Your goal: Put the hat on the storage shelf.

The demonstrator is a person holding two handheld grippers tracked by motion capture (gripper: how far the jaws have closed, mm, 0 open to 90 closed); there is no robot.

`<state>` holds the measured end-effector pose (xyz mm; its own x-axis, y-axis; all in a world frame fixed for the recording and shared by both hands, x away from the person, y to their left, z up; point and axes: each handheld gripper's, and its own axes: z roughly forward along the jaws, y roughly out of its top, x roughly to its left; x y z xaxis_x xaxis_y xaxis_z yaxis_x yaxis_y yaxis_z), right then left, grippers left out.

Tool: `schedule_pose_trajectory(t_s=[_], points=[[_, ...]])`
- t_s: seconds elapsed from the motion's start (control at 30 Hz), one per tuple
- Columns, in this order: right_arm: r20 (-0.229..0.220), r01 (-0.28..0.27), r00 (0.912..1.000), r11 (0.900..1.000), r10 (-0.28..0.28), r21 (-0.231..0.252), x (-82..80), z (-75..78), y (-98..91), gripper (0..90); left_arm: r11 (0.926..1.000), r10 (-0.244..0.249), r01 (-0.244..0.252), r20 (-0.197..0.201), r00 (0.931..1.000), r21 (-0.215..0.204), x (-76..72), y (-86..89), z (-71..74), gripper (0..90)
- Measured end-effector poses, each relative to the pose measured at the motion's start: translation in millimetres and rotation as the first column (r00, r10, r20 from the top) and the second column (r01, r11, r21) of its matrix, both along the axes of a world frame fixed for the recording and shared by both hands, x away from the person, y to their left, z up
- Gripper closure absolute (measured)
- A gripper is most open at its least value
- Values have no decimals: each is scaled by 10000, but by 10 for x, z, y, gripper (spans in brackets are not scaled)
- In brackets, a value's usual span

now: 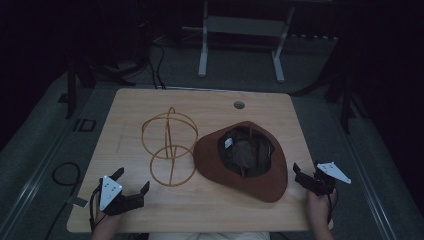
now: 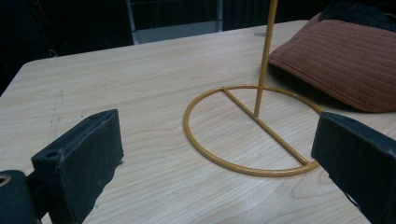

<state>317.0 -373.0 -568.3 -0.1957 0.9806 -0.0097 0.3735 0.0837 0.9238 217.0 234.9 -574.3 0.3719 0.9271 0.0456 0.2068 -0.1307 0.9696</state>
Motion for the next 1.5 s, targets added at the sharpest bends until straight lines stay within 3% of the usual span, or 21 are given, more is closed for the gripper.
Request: schedule_pose_trajectory(t_s=[0.1, 0.23, 0.37, 0.43, 0.87, 1.17, 1.23, 1.33, 1.5], points=[[-65, -32, 10000, 10000, 32, 34, -11, 0, 5, 141, 10000, -42, 43, 60, 10000, -85, -7, -6, 7, 27], [-187, -50, 9998, 10000, 51, 69, -22, 4, 22, 141, 10000, -8, 5, 256, 9997, 97, -16, -18, 16, 28], [-462, -29, 9989, 9999, 34, 108, -49, 41, 51, 140, 9999, -158, 160, 439, 9989, -64, -28, -9, 26, 28], [-575, -109, 9983, 9993, 129, 363, -59, 72, 60, 140, 9996, -224, 232, 416, 9989, -172, -28, -13, 27, 28], [-267, -801, 9965, 9967, 797, -139, -10, 545, 358, 143, 9986, -508, 514, 383, 9980, -143, -37, -69, 39, 28], [-647, -1515, 9869, 9870, 1480, -535, 202, 703, 645, 139, 9957, -885, 890, 223, 9958, -259, -38, -102, 46, 28], [-798, -1713, 9827, 9841, 1672, -478, 269, 719, 709, 139, 9940, -1033, 1032, -1, 9947, -353, -38, -104, 52, 39], [-1122, -2060, 9736, 9770, 1990, -549, 392, 733, 820, 139, 9947, -1008, 1000, -334, 9943, -247, -41, -118, 65, 50], [-1493, -2204, 9669, 9721, 2069, -800, 601, 718, 990, 133, 9967, -802, 800, -264, 9964, -101, -67, -144, 95, 50]])
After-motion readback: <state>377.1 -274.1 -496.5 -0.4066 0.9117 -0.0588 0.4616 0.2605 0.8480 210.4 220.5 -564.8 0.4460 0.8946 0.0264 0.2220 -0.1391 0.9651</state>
